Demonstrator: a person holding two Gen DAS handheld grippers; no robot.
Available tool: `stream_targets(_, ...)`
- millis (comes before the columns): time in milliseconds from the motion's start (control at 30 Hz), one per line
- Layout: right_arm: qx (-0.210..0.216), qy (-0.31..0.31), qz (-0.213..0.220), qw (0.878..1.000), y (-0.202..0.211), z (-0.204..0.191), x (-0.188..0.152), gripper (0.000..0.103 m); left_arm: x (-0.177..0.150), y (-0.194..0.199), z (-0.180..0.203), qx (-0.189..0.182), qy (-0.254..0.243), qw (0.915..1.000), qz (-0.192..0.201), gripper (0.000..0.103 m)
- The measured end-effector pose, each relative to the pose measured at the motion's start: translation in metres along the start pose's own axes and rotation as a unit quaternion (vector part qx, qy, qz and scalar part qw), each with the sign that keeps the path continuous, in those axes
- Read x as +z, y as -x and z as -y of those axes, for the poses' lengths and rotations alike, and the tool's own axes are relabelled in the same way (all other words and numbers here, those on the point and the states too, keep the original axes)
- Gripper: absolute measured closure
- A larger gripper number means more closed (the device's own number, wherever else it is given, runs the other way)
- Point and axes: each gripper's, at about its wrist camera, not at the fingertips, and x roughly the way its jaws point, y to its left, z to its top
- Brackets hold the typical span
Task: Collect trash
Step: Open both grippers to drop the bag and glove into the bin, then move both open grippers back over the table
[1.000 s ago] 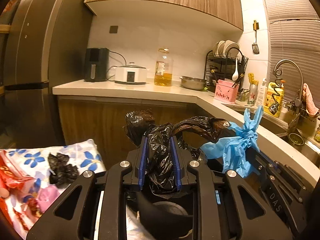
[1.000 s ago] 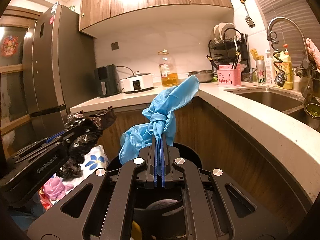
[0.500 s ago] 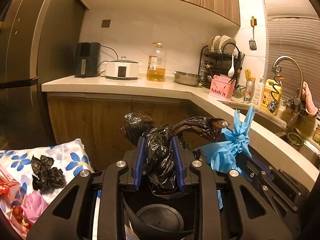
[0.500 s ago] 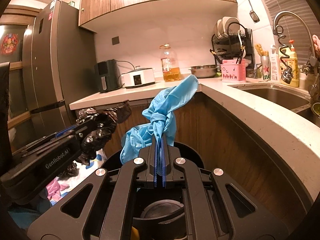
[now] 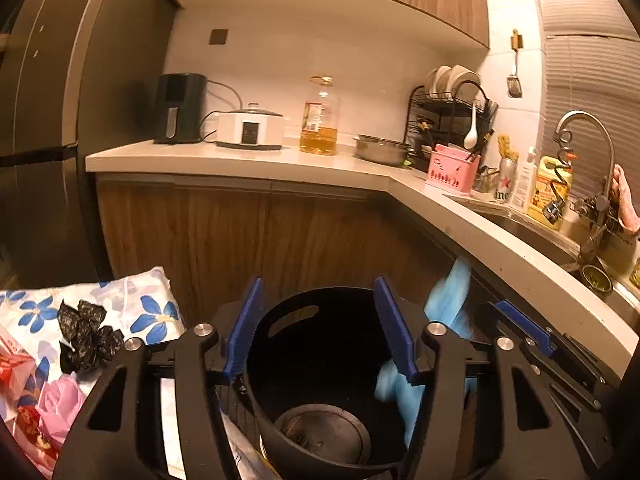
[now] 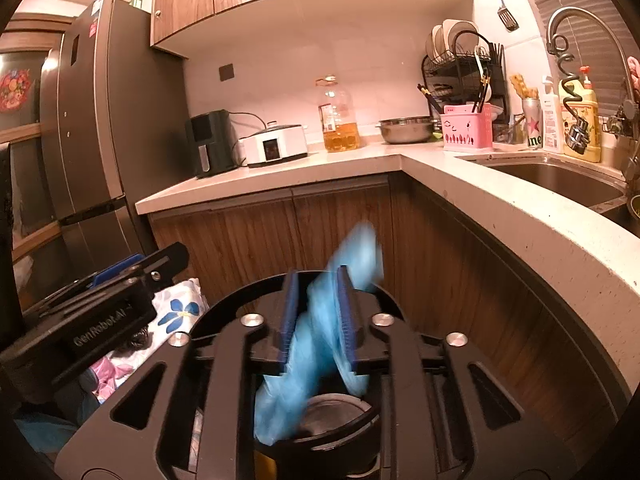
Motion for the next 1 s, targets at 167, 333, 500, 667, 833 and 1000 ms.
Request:
stream_targets(167,-0.004,-0.004,0.0,1.0,0.002,0.0,-0.003,0.06,-0.004,0.006,-0.015,0.027,0.016,0.9995,0.001,0.025)
stream_targets(333,-0.011,-0.003,0.001,1.0,0.011,-0.002,-0.009,0.046,-0.014,0.018,-0.029,0.064,0.022,0.9977,-0.001,0.016)
stream_targets(500,-0.018,-0.001,0.001,1.0,0.022,-0.007,-0.016,0.031,-0.028,0.038,-0.04,0.106,0.013,0.9943,-0.004,0.014)
stream_targets(667,-0.019,0.001,0.0,1.0,0.036,-0.018,-0.024,0.029,-0.036,0.064,-0.052,0.131,0.017,0.9912,-0.005,0.013)
stream_targets(833,-0.02,0.007,0.007,1.0,0.053,-0.03,-0.03,0.028,-0.044,0.096,-0.063,0.159,0.015,0.9872,0.01,0.009)
stream_targets(1000,-0.011,0.002,0.009,1.0,0.071,-0.041,-0.039,0.027,-0.056,0.126,-0.074,0.186,0.016,0.9823,0.016,0.009)
